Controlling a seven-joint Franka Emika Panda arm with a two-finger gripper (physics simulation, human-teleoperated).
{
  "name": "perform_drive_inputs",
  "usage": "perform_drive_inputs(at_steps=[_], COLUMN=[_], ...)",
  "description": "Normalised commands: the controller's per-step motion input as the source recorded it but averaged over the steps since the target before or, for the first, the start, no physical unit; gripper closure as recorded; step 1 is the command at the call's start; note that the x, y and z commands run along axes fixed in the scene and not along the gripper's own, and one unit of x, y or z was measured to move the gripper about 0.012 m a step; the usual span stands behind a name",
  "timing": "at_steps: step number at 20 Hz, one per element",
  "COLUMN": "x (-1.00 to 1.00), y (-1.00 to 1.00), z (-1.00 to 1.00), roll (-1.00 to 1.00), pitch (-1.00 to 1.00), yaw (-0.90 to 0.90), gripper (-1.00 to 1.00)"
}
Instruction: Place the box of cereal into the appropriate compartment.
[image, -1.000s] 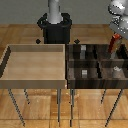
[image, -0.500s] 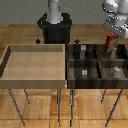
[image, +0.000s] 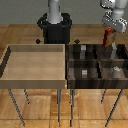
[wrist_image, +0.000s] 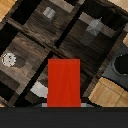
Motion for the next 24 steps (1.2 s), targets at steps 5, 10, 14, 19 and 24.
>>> perform_drive_inputs(at_steps=[5,10,14,19,24], x=[0.0,0.0,0.0,0.0,0.0], y=[0.0,0.05,0.0,0.2,0.0], z=[-0.6,-0.4,0.0,-0.2,0.0], roll=[0.0,0.0,0.0,0.0,0.0], pitch=[0.0,0.0,0.0,0.0,0.0], yaw=[0.0,0.0,0.0,0.0,0.0], gripper=[1.0,1.0,1.0,1.0,1.0])
